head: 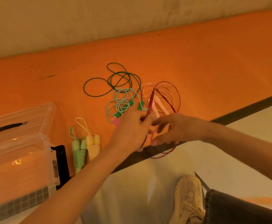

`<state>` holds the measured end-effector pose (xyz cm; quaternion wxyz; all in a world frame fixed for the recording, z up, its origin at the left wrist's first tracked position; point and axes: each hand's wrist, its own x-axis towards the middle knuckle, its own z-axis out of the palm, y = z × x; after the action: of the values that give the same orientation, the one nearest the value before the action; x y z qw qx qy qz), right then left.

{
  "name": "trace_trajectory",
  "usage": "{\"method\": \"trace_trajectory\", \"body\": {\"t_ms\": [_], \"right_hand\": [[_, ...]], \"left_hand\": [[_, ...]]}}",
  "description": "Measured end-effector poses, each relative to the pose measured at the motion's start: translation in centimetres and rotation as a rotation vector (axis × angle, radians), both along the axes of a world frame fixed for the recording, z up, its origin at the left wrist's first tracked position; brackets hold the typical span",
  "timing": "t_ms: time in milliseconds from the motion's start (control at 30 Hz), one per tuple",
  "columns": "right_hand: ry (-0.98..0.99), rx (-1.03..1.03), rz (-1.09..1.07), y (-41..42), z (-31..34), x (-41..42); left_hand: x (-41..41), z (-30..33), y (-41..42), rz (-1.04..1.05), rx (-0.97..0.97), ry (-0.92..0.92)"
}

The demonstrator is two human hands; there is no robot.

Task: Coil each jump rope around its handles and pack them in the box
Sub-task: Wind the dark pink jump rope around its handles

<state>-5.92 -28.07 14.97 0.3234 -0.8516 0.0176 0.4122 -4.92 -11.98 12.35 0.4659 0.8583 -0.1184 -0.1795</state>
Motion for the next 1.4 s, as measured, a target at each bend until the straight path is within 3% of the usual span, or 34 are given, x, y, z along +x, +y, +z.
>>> {"method": "trace_trajectory", "body": {"t_ms": [200,333,400,467,533,567,633,733,867,933,1033,1100,1133,1200,1267,1333,1400], "right_hand": [[-0.247,0.332,-0.178,2.6,-1.0,-2.4],[-0.207,0.391,-0.167,3.3,0.3,-3.0],[-0.164,0.428,-0.165,3.4,1.4,-3.1],[-0.152,0.464,-0.190,3.5,2.7,-3.2],[-0.144,0.506,-0.266,3.3,4.0,-3.4],[-0.125,0.561,-0.335,3.1,4.5,-3.4],[-0.048,0.754,-0.528,2.7,5.4,-3.4],[0.026,0.909,-0.688,2.4,6.5,-3.6],[-0.004,0.747,-0.872,1.7,6.5,-4.0],[-0.011,0.660,-1.073,0.1,6.1,-3.5],[0.021,0.688,-1.327,-3.8,5.3,-2.6],[-0.125,0.679,-1.443,-6.0,6.0,-2.1],[-0.304,0.629,-1.472,-6.9,6.3,-1.5],[-0.769,0.420,-1.367,-8.2,7.3,-0.3],[-0.997,0.176,-1.073,-8.0,8.8,0.6],[-0.964,-0.055,-0.765,-6.9,9.9,0.2],[-0.751,-0.234,-0.546,-5.7,10.2,-1.5]], "left_hand": [[-0.2,2.8,-0.1,0.063,-0.123,0.096],[0.0,4.0,0.6,0.104,-0.166,0.160],[-0.4,4.6,0.9,0.071,-0.057,0.031],[-0.9,5.6,1.6,0.051,0.221,-0.245],[-1.2,6.6,2.7,0.093,0.275,-0.385],[-1.3,6.6,3.6,0.062,0.161,-0.306],[-2.0,6.2,4.9,-0.126,-0.128,0.074],[-5.0,4.3,4.9,-0.323,-0.228,0.423],[-7.3,4.5,4.2,-0.229,-0.320,0.571],[-7.3,5.9,5.1,-0.279,-0.241,0.606],[-7.3,8.5,7.5,-0.316,-0.074,0.596],[-7.7,10.0,9.0,-0.287,-0.011,0.545],[-7.9,10.7,9.6,-0.263,-0.013,0.497],[-8.5,11.9,10.2,-0.205,-0.050,0.389],[-8.8,12.8,10.2,-0.136,-0.105,0.276],[-8.8,13.2,10.2,-0.065,-0.132,0.237],[-8.8,12.8,10.9,0.042,-0.124,0.358]]}}
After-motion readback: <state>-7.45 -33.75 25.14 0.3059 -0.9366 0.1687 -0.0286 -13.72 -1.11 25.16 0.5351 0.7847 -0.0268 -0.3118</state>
